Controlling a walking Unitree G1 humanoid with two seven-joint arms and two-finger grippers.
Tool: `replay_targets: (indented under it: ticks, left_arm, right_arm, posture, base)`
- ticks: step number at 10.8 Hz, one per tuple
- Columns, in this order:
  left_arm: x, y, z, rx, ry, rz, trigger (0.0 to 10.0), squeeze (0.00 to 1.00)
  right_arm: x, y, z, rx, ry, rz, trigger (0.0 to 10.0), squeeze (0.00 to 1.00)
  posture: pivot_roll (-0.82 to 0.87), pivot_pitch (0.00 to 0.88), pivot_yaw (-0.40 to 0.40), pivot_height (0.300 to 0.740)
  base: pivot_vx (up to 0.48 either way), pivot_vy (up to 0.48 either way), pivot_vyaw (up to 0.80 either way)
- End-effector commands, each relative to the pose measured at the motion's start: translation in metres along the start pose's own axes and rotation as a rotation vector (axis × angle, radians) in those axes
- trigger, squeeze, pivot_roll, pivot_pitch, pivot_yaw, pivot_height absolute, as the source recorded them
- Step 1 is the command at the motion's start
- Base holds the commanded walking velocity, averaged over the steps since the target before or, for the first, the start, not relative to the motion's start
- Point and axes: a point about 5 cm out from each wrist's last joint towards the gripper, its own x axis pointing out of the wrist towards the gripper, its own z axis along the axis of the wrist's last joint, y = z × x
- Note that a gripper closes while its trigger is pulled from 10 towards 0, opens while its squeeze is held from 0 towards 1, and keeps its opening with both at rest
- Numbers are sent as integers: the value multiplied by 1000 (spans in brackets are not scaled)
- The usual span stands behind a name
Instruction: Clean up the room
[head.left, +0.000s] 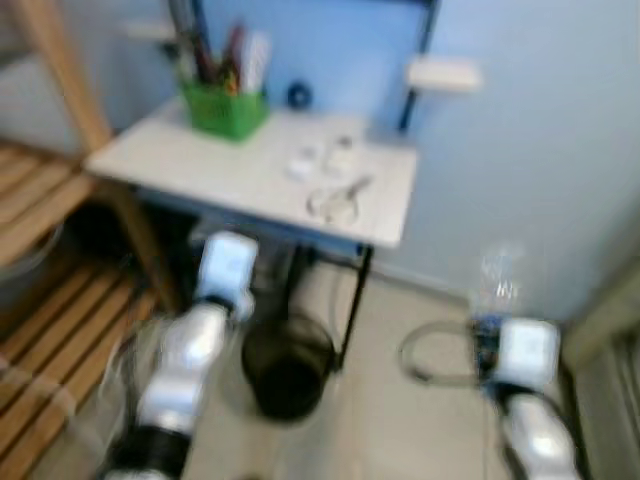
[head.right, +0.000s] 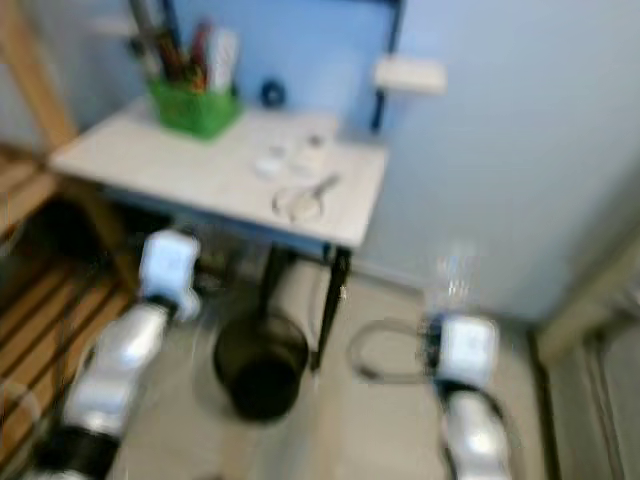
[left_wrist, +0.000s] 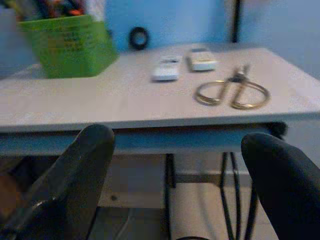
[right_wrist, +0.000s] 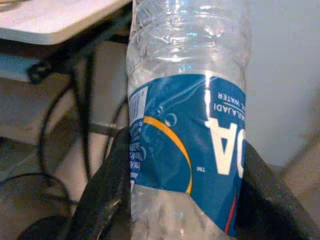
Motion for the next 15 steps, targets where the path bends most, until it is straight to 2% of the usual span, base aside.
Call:
replay_targets:
  ticks: [1, 7, 11, 14, 15]
  left_arm:
    - [3, -9, 2, -25, 2, -30, 10000, 0]
    - [3, -9, 1, -4, 13, -31, 10000, 0]
    - [4, -10, 1, -8, 10, -47, 10000, 0]
    - [4, -12, 0, 1, 21, -62, 10000, 0]
    - [4, -11, 2, -15, 3, -71, 10000, 0]
  right_arm:
    - [0, -9, 6, -27, -27, -20, 10000, 408]
    - [1, -10, 10, -28, -46, -6, 10000, 478]
    - [4, -3, 12, -40, -53, 19, 10000, 506]
    - [4, -5, 9, -28, -38, 5, 10000, 478]
    - [5, -5, 9, -29, -35, -9, 10000, 396]
  posture:
    - [39, 29, 0, 736]
    - [48, 39, -3, 736]
    - [54, 27, -5, 736]
    - [54, 25, -1, 736]
    - [53, 25, -1, 736]
  base:
    - [0, 0, 800]
    - [0, 0, 796]
    - [0, 0, 789]
    - [0, 0, 792]
    - [394, 0, 0]
